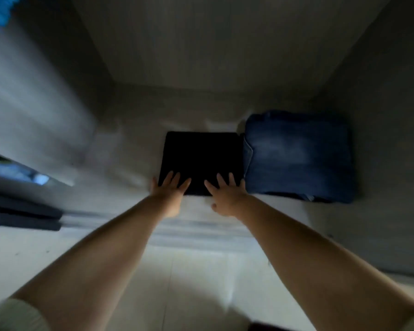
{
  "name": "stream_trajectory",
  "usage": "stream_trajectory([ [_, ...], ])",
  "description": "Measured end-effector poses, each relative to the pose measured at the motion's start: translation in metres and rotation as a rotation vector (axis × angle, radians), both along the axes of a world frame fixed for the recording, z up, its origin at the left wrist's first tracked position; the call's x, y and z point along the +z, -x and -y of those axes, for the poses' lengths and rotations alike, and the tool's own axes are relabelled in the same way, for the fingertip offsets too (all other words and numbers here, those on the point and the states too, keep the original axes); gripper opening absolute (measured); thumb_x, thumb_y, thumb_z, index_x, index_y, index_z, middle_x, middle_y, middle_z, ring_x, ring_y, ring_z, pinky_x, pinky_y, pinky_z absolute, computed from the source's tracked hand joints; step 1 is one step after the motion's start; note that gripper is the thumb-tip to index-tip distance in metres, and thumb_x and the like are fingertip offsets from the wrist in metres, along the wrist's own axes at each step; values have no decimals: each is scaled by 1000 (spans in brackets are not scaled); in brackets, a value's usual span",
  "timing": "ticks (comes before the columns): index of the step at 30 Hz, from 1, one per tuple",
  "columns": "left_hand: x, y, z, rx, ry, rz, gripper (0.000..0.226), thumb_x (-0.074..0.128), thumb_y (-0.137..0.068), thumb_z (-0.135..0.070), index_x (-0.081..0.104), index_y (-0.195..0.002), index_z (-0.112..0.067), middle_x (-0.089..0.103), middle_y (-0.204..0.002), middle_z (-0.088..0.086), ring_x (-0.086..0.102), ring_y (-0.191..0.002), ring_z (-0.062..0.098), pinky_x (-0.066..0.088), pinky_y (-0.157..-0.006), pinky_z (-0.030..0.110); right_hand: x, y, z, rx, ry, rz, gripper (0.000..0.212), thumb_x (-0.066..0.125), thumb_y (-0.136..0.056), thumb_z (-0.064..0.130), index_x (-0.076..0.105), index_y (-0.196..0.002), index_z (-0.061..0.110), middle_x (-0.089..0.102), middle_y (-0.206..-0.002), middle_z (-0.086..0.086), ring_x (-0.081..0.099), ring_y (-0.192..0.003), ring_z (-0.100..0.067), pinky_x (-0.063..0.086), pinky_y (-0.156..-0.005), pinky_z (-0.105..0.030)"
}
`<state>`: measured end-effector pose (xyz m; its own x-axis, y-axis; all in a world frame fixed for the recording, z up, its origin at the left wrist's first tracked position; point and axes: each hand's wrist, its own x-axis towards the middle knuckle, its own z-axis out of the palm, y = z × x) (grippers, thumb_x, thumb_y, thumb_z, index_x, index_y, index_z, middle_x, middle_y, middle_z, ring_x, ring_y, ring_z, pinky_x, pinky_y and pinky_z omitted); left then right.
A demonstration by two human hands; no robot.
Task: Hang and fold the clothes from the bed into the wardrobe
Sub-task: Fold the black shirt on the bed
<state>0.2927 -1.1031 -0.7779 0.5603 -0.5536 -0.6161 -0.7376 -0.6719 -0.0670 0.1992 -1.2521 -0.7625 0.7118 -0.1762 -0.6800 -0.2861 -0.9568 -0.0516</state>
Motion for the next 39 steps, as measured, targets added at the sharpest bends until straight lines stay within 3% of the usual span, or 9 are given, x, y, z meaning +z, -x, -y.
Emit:
stream_trajectory([
  [6,108,69,-17,-87,-32,-100,72,41,-98,-21,-5,-153,-22,2,-160,8,3,-148,23,9,-117,52,101,68,-34,-5,-98,19,59,35,-101,23,8,-154,24,3,-162,-6,6,-148,-29,17,-117,-51],
  [12,231,126,-32,-161,-12,-157,68,40,-96,-21,2,-153,-21,21,-155,9,19,-143,24,17,-114,47,215,130,-60,-79,-91,46,54,38,-99,17,23,-151,21,28,-153,-10,31,-138,-29,33,-108,-43],
  [16,307,156,-47,-205,-3,-224,67,40,-97,-27,4,-153,-21,24,-155,9,22,-142,24,21,-114,45,289,162,-81,-105,-75,38,43,36,-98,19,42,-141,20,43,-142,-8,40,-130,-28,35,-102,-42],
  [24,441,213,-62,-342,87,-270,70,42,-95,-40,5,-153,-27,29,-153,11,31,-138,29,31,-105,40,425,261,-105,-352,-9,87,38,37,-95,20,55,-128,20,53,-131,-7,48,-120,-28,36,-97,-38],
  [32,521,308,-1,-728,122,-236,66,38,-97,-41,5,-153,-25,38,-146,10,37,-132,30,36,-99,43,507,397,-96,-715,91,182,37,38,-96,20,55,-128,24,54,-129,-6,51,-120,-28,37,-95,-34],
  [36,558,400,51,-982,182,-234,67,38,-98,-41,5,-153,-24,43,-139,10,41,-127,29,39,-92,40,544,499,-81,-954,172,182,33,37,-96,17,58,-122,19,56,-121,-8,55,-111,-30,38,-89,-37],
  [39,581,481,85,-1170,203,-186,67,38,-98,-42,5,-153,-24,42,-140,9,39,-130,28,38,-97,41,563,586,-72,-1105,242,185,27,37,-96,13,58,-112,15,57,-112,-8,57,-101,-30,35,-78,-35],
])
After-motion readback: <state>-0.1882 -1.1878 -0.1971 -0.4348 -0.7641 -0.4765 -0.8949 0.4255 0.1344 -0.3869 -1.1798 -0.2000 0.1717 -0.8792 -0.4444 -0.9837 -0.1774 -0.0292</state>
